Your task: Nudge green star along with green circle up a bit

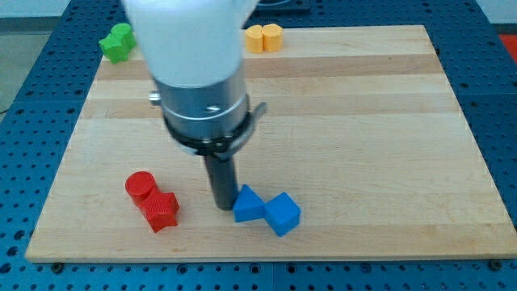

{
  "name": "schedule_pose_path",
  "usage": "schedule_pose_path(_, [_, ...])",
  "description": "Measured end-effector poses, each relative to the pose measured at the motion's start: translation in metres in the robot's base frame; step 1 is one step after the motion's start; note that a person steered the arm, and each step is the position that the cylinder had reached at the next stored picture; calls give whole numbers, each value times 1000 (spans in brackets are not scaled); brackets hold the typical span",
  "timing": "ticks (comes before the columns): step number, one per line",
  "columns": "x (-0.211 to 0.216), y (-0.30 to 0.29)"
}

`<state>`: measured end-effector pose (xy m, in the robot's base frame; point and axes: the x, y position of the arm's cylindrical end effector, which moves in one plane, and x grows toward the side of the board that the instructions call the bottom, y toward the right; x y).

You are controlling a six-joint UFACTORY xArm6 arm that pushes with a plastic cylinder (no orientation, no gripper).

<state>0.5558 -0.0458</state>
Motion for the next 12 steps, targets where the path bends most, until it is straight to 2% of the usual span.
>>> schedule_pose_path(1, [-9,10])
schedule_pose_path(2, [-65,3])
schedule_pose_path(3, [-123,-36])
schedule_pose_path(4, [-144,-118])
schedule_pose_path(5, [-143,-222])
schedule_pose_path(6, [-149,-259])
schedule_pose_path(8, [-167,-259])
schedule_pose_path(9, [-223,-259])
schedule_pose_path(10, [-226,-259])
schedule_pose_path(11, [-262,-256])
schedule_pose_path(12, [-265,-258])
